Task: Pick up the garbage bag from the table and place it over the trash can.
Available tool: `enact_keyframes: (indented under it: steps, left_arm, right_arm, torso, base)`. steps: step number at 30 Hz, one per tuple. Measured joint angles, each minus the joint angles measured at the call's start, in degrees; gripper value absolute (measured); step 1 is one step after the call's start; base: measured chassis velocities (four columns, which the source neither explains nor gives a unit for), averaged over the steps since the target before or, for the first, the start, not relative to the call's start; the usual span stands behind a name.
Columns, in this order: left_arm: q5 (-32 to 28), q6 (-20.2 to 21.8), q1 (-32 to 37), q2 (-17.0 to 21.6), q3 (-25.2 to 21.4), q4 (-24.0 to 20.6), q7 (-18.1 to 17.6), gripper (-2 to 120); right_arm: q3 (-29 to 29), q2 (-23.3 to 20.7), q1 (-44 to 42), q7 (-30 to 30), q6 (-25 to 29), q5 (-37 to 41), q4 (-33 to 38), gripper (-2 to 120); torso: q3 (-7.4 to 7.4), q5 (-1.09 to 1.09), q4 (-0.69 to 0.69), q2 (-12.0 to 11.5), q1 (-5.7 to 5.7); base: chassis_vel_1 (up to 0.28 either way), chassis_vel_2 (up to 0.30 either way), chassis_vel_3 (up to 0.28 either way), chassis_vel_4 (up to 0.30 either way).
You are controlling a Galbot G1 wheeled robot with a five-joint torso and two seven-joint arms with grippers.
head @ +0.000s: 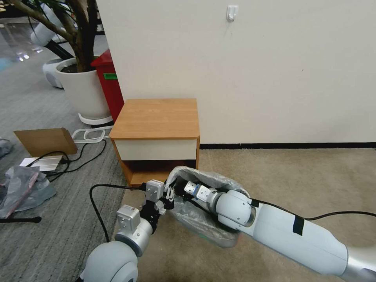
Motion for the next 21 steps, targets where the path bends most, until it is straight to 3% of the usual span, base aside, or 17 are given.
enact_keyframes:
  steps: [9, 21]
  left_arm:
    - [-0.15, -0.17, -0.4, -0.15, -0.51, 1.62, 0.01, 4]
    - [-4.03, 0.32, -4.15, -1.23, 0.4, 9.04, -1.44, 4]
  right_arm:
    - [0.48, -0.89, -0.78, 0.14, 0.0, 1.98, 1.86, 0]
    - [1.76, -1.7, -0.83, 2.37, 0.01, 9.73, 5.53, 0]
  torso:
    - [0.0, 0.0, 0.0, 0.0, 0.0]
    - [0.0, 0.0, 0.0, 0.0, 0.0]
  base:
    - [0.0, 0.0, 0.0, 0.0]
    - [0.0, 0.0, 0.0, 0.0]
